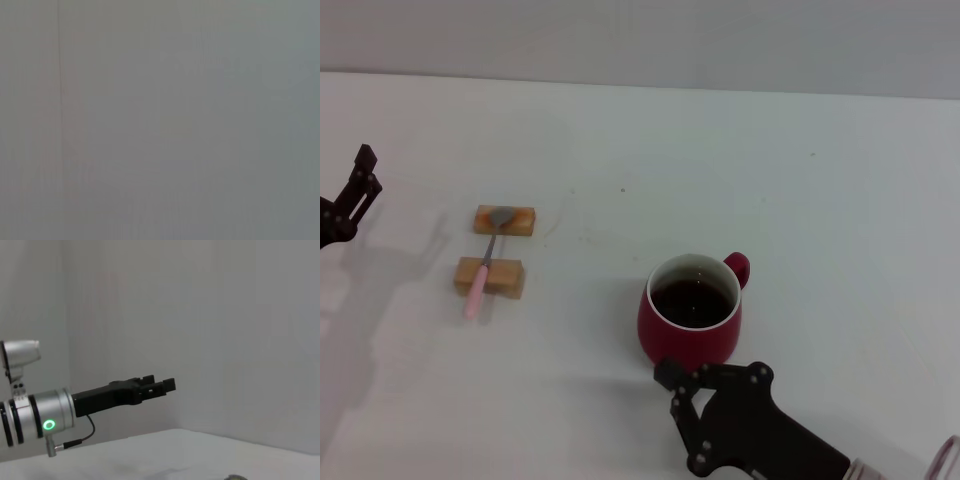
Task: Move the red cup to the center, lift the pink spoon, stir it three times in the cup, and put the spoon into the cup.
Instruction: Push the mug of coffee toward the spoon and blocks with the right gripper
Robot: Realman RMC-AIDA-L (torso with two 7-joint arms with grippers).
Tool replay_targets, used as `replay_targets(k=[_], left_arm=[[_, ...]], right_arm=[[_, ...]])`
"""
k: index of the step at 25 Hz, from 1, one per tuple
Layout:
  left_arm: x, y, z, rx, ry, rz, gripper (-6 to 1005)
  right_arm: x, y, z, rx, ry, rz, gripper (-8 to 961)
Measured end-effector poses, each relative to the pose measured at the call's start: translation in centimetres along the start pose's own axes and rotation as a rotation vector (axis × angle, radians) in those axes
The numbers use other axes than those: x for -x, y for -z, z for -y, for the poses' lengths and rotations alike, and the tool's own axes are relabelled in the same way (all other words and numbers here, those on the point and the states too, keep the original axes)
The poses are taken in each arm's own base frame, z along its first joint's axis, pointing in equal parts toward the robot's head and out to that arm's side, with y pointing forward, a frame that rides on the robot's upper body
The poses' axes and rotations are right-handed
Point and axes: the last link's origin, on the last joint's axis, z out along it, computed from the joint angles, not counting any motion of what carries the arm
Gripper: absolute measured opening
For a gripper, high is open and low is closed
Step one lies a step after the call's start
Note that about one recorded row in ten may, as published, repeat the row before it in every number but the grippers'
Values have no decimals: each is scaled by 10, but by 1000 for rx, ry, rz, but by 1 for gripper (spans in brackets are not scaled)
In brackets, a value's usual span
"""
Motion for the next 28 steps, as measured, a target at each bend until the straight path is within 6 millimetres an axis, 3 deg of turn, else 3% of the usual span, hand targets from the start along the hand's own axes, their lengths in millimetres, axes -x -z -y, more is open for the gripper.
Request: replay_targets(k=[28], left_arm=[[-1,-2,1,-3,0,-7,814]], right_arm=[[-9,-1,10,-9,-65,-63,0]])
